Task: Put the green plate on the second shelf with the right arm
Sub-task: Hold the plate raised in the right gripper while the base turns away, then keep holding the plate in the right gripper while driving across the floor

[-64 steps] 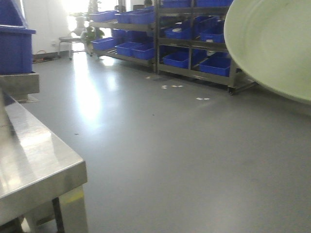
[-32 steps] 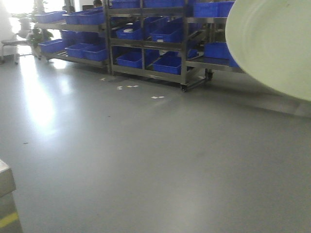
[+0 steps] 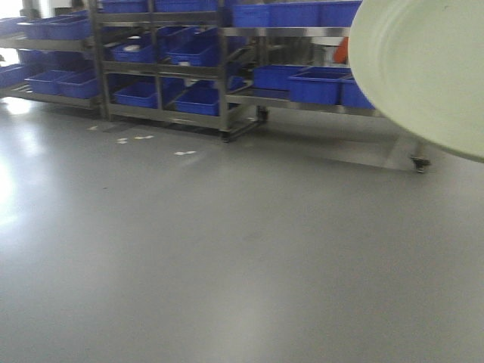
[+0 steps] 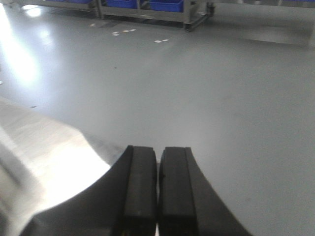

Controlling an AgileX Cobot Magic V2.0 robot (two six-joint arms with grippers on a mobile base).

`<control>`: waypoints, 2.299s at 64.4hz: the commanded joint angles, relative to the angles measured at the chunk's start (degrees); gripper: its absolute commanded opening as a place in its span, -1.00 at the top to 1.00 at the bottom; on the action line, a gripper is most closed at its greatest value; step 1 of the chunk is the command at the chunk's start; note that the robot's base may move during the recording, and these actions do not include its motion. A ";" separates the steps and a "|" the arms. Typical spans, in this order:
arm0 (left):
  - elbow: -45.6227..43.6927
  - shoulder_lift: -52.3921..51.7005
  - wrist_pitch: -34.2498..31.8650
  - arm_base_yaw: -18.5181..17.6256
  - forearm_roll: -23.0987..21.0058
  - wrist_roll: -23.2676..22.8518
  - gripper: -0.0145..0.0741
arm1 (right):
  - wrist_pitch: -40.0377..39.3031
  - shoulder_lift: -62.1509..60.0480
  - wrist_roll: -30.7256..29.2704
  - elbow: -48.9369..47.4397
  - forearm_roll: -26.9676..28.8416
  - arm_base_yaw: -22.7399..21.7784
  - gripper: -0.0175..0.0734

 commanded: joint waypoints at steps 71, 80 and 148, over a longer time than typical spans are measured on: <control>2.37 -1.30 -3.31 -0.45 0.09 -0.13 0.39 | -6.05 0.08 0.22 -2.06 -1.19 -0.28 0.49; 2.37 -1.30 -3.31 -0.45 0.09 -0.13 0.39 | -6.05 0.08 0.22 -2.06 -1.19 -0.28 0.49; 2.37 -1.30 -3.31 -0.45 0.09 -0.13 0.39 | -6.05 0.08 0.22 -2.06 -1.19 -0.28 0.49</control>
